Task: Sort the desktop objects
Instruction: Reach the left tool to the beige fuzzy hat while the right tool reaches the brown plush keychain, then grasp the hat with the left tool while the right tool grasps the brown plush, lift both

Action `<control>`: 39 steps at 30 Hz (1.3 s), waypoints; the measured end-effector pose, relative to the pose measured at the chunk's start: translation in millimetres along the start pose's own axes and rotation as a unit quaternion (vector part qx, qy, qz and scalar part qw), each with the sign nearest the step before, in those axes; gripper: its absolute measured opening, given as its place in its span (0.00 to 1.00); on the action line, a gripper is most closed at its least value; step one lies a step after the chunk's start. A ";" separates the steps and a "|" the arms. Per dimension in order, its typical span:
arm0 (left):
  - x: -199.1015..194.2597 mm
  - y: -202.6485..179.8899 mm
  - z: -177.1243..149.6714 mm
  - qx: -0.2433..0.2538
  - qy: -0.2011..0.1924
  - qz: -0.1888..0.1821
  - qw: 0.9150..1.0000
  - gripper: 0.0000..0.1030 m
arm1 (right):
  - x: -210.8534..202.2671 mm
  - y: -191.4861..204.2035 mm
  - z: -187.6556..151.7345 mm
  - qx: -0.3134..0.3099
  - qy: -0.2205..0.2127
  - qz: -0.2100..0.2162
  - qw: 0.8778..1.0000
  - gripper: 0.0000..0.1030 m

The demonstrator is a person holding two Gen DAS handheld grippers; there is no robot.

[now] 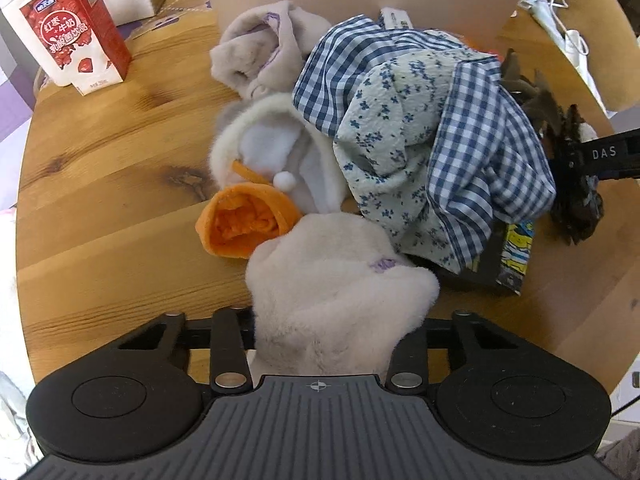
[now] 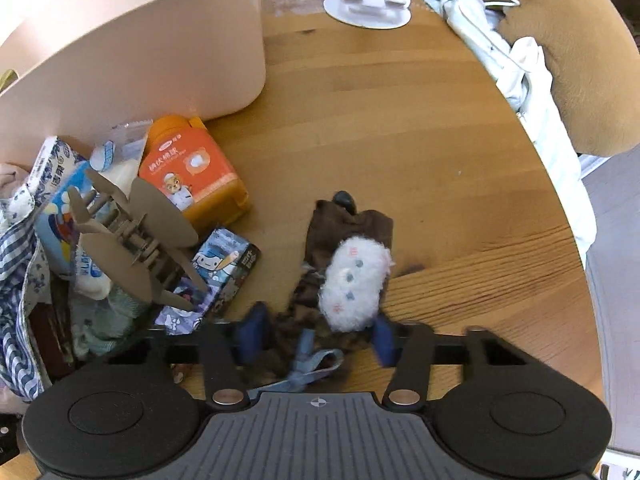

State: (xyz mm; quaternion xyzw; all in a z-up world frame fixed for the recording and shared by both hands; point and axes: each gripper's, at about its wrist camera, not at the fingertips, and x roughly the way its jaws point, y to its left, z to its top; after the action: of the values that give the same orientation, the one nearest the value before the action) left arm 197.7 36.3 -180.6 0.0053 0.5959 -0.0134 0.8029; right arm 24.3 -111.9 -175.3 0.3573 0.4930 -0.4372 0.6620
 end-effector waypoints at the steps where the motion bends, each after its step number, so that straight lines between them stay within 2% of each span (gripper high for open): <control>1: -2.1 1.2 -2.0 0.000 -0.002 0.000 1.000 0.33 | -3.7 -5.4 -2.6 0.006 -0.001 0.003 1.000 0.39; 4: -8.0 4.6 -4.7 0.001 -0.004 0.001 1.000 0.28 | -5.1 -8.1 -6.2 0.023 -0.002 0.009 1.000 0.31; 7: -11.1 5.7 -6.2 0.006 -0.008 0.003 1.000 0.25 | -10.0 -20.0 -17.2 0.044 -0.001 0.013 0.999 0.31; 12: -19.0 10.7 -6.2 -0.004 -0.010 -0.004 1.000 0.25 | -8.2 -44.1 -12.2 0.073 0.000 0.028 0.997 0.31; 19: -38.9 8.5 -7.0 0.021 -0.028 0.000 0.999 0.25 | -35.8 -47.5 -15.6 0.072 -0.016 0.062 0.995 0.31; 25: -63.2 22.6 2.5 0.005 -0.058 0.005 0.998 0.25 | -59.4 -53.2 -8.1 0.065 -0.044 0.092 0.993 0.31; 31: -84.2 31.1 32.4 -0.007 -0.109 0.022 0.994 0.25 | -84.4 -54.1 13.1 0.068 -0.069 0.134 0.986 0.31; 34: -89.3 36.1 54.4 -0.019 -0.133 0.025 0.991 0.25 | -94.7 -46.8 30.6 0.043 -0.087 0.143 0.985 0.31; 39: -98.5 34.7 88.9 -0.004 -0.170 0.037 0.985 0.25 | -114.1 -27.9 64.2 -0.012 -0.114 0.159 0.981 0.31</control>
State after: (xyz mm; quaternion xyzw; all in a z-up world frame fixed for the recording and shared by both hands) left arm 255.2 70.2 -60.8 0.0213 0.4502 0.0181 0.8925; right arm 5.1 -154.2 -49.8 0.3706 0.3564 -0.3585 0.7791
